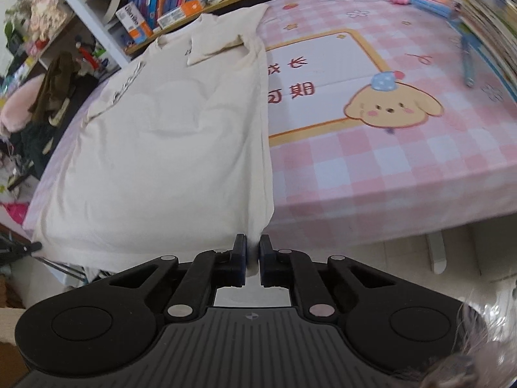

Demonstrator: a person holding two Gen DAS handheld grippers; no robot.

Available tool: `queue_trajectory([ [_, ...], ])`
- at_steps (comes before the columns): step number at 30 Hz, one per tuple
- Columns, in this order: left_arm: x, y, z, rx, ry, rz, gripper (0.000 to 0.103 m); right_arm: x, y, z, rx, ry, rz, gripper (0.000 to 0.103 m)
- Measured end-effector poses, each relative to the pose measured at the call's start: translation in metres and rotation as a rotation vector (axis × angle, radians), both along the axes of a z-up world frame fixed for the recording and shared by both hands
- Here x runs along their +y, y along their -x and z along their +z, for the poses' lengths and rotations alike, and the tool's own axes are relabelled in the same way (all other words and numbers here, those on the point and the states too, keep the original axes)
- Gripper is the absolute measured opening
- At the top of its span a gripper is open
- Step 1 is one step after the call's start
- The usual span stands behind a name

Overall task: Fold clothes
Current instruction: 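Lift the hem with both grippers and fold it over toward the collar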

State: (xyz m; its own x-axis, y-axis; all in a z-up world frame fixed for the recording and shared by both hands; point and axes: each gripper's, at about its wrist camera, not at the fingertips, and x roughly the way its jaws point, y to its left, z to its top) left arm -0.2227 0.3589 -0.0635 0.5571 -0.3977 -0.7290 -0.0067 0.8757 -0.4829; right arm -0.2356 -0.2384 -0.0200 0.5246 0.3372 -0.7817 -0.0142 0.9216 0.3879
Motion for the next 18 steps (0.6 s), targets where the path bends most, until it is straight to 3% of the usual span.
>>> queue_trajectory([
  [8, -0.006, 0.021, -0.005, 0.075, 0.056, -0.061, 0.003, -0.012, 0.035, 0.016, 0.061, -0.004, -0.067, 0.007],
  [15, -0.023, 0.034, -0.012, 0.139, 0.081, -0.216, 0.003, -0.028, 0.065, 0.013, 0.148, 0.034, -0.15, 0.007],
  [18, -0.021, 0.035, -0.012, 0.138, 0.111, -0.215, 0.003, -0.031, 0.072, 0.011, 0.174, 0.025, -0.172, 0.007],
])
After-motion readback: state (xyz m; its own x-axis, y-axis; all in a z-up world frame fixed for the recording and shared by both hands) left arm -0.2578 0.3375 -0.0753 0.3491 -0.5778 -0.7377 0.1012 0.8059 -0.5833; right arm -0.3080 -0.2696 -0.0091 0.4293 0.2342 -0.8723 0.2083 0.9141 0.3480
